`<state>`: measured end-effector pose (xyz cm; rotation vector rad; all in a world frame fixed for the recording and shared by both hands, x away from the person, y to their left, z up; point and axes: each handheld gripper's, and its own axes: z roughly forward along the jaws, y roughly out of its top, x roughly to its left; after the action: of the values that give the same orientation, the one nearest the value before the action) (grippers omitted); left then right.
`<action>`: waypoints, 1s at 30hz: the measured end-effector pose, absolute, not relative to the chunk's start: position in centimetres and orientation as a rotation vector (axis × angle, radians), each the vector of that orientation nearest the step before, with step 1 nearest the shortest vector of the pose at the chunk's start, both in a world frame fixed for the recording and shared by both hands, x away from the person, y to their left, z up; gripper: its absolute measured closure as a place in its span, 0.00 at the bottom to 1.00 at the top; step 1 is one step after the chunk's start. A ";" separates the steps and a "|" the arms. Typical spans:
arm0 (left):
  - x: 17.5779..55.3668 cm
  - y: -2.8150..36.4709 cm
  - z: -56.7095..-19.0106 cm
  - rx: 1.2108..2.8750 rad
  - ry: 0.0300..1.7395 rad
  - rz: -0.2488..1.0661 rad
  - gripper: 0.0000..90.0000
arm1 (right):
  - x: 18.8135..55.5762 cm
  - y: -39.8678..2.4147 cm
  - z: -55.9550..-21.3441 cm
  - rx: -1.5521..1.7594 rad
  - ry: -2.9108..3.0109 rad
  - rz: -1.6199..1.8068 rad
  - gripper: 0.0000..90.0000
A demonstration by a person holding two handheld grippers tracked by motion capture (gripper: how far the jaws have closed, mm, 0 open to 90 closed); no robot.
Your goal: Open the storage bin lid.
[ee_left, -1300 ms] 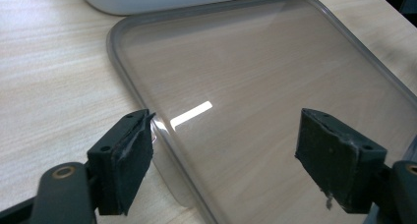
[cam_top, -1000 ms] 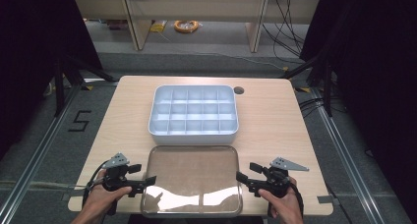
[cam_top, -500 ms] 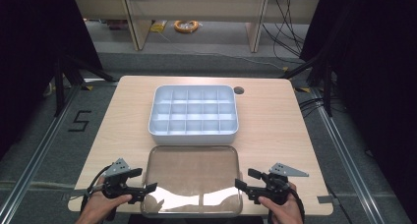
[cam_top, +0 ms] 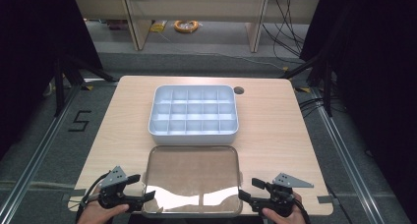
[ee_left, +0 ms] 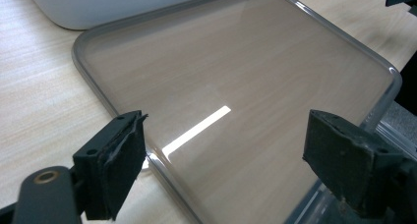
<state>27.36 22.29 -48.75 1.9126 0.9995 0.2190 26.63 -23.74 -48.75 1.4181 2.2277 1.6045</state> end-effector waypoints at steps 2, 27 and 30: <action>27.1 22.3 -48.9 1.921 0.988 0.207 0.17 | 26.5 -23.8 -48.9 1.386 2.246 1.608 0.25; 25.2 22.4 -49.2 1.937 1.015 0.202 0.18 | 24.4 -24.9 -49.6 1.418 2.244 1.568 0.25; 25.2 22.5 -49.3 1.931 1.024 0.196 0.18 | 24.4 -25.1 -49.6 1.451 2.269 1.573 0.25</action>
<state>25.22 22.50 -49.28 1.9307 1.0236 0.1961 24.41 -25.10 -49.56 1.4507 2.2691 1.5727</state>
